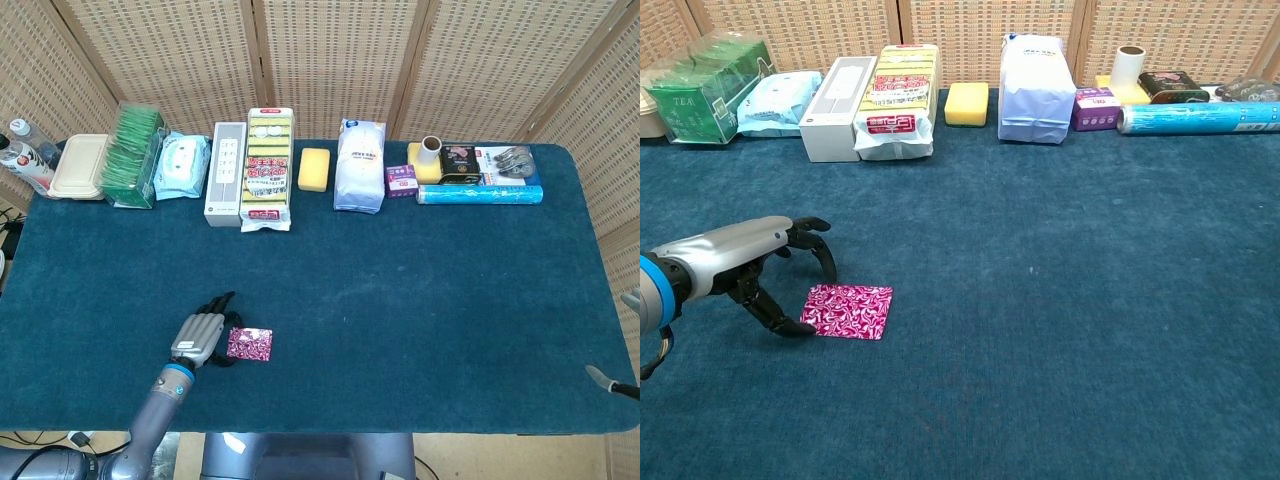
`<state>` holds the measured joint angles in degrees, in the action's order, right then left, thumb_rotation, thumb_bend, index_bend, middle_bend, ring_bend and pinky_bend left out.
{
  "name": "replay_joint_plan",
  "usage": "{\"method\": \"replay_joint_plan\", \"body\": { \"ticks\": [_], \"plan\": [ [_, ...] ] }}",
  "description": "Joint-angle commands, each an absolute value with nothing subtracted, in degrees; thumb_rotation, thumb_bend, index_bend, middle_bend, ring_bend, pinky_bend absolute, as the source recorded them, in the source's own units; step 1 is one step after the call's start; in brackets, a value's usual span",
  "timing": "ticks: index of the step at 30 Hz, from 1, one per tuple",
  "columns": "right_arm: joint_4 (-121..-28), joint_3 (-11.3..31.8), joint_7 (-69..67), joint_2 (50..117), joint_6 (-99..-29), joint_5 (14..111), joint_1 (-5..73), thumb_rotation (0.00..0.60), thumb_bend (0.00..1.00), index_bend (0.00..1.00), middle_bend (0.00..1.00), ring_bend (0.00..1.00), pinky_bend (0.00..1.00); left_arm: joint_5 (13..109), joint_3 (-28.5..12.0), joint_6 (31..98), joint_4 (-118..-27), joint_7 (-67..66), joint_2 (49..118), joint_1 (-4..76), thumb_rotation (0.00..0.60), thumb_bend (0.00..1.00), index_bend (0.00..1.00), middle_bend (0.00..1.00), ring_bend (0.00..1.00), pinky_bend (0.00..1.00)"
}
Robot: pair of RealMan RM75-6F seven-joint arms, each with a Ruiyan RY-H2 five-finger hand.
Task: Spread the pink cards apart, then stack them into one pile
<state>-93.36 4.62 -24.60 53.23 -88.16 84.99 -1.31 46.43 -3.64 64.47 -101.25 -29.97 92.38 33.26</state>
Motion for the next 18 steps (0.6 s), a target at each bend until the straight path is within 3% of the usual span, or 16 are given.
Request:
{"method": "replay_joint_plan", "body": {
  "ticks": [1, 7, 15, 18],
  "plan": [
    [-93.4, 4.6, -24.6, 53.2, -88.2, 84.9, -1.3, 0.600, 0.00, 0.12, 0.10, 0.01, 0.00, 46.4, -3.6, 64.5, -101.2, -30.1, 92.4, 33.3, 0.600, 0.17, 0.36, 0.00, 0.00, 0.12],
    [-93.4, 4.6, -24.5, 53.2, -88.2, 85.0, -1.3, 0.600, 0.00, 0.12, 0.10, 0.01, 0.00, 47.3, -3.4, 64.6, -101.2, -30.2, 92.3, 33.3, 0.600, 0.17, 0.36, 0.00, 0.00, 0.12],
    [-93.5, 4.6, -24.4, 53.2, -88.2, 85.0, -1.3, 0.600, 0.00, 0.12, 0.10, 0.01, 0.00, 53.7, -1.5, 65.7, -103.3, -28.1, 88.9, 32.0, 0.600, 0.11, 0.02, 0.00, 0.00, 0.12],
    [-93.5, 4.7, -24.4, 53.2, -88.2, 85.0, -1.3, 0.600, 0.00, 0.12, 0.10, 0.01, 0.00, 57.2, -0.1, 67.4, -104.6, -28.2, 86.1, 31.0, 0.600, 0.07, 0.00, 0.00, 0.00, 0.12]
  ]
}}
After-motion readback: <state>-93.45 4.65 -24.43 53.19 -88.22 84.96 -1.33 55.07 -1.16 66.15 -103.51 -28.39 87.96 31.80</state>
